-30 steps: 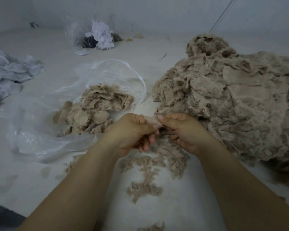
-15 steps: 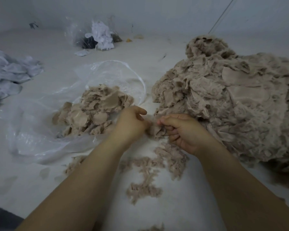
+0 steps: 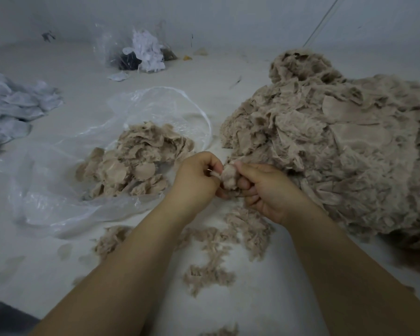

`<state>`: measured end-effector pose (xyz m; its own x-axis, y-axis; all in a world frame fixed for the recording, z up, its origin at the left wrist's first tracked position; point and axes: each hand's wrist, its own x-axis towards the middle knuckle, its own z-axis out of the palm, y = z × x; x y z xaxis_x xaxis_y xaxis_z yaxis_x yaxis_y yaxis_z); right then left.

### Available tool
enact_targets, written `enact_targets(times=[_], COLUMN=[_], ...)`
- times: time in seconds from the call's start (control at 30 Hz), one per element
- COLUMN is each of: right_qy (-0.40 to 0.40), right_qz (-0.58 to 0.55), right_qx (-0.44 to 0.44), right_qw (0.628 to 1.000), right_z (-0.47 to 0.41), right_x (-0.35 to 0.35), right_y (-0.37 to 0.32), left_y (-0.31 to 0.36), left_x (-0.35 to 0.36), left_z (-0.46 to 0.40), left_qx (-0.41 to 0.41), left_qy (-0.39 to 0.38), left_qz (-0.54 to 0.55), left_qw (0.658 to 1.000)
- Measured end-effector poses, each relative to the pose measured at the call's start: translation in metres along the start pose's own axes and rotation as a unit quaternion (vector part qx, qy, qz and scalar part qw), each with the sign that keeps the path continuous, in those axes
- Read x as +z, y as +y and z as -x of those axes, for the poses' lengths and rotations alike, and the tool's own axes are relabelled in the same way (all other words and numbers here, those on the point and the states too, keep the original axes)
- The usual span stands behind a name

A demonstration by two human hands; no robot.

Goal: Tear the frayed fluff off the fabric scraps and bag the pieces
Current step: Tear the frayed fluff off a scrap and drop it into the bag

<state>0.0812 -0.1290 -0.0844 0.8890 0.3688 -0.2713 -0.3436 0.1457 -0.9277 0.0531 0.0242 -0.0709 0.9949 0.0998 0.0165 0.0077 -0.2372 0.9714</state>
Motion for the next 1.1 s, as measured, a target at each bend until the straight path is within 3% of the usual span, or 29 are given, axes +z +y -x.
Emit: enact_targets(times=[0.23,0.43,0.6,0.77,0.97,1.1], right_qy=[0.009,-0.012,0.006,-0.033,-0.039,-0.028], right_qz=[0.004,0.052,0.036,0.038,0.102,0.081], right_qx=[0.01,0.008,0.007,-0.009,-0.036,-0.028], right_qw=[1.0,0.999,0.999,0.999,0.993,0.996], right_z=[-0.001,0.001,0.0,0.002,0.01,0.009], right_x=[0.0,0.0,-0.002,-0.001,0.002,0.002], right_y=[0.0,0.0,0.001,-0.001,-0.002,-0.003], left_y=[0.009,0.004,0.003,0.005,0.01,0.007], left_x=[0.002,-0.003,-0.002,-0.003,-0.001,0.0], left_z=[0.005,0.005,0.002,0.004,0.008,0.002], left_qx=[-0.006,0.044,0.036,0.027,0.007,-0.023], left_qy=[0.012,0.069,0.095,0.098,0.065,0.154], left_qz=[0.135,0.034,0.016,0.006,0.06,0.111], left_qw=[0.991,0.996,0.995,0.995,0.996,0.981])
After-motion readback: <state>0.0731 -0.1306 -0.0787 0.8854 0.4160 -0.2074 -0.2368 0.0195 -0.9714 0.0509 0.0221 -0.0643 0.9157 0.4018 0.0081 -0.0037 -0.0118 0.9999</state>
